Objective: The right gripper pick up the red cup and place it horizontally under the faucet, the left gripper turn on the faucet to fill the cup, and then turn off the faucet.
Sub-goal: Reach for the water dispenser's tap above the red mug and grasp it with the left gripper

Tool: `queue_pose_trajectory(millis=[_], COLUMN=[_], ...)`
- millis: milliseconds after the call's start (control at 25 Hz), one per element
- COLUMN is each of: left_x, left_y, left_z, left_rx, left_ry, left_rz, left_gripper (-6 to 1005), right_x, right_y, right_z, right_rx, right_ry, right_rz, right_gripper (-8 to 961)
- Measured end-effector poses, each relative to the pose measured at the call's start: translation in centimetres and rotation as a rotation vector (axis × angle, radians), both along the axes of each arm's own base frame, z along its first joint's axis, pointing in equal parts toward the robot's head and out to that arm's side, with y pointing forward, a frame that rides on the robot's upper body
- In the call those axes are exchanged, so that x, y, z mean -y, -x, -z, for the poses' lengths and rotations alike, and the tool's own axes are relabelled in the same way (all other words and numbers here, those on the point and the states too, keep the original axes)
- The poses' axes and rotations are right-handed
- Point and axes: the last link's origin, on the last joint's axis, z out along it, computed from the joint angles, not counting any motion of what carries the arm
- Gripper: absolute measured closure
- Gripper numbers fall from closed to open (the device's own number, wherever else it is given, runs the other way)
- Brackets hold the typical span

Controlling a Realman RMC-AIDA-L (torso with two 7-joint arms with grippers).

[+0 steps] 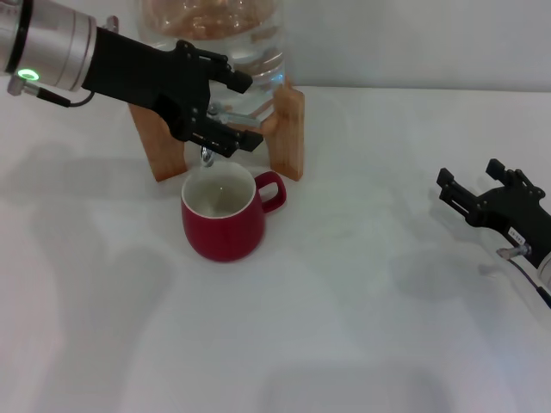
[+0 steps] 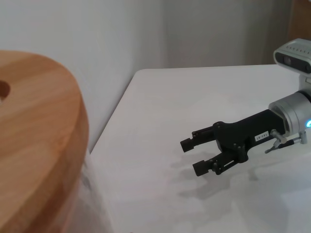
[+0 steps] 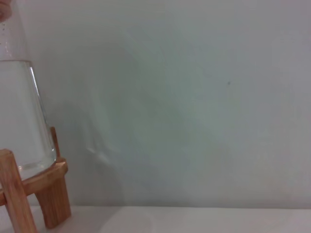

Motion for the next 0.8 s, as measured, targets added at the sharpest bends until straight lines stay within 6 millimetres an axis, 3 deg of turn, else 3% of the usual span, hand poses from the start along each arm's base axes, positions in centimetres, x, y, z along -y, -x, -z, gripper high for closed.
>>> queue_pose_trajectory(millis=[800], left_x=[0.0], left_y=[-0.2], left_z=[1.9], left_rx=[-0.007], left_ry=[0.025], left_rz=[0.006], left_gripper=[113], right_x=[0.1], right_y=[0.0], right_z=[0.0], right_rx=[-0.001], right_ry=[0.0], right_rz=[-0.002], right_gripper=[95])
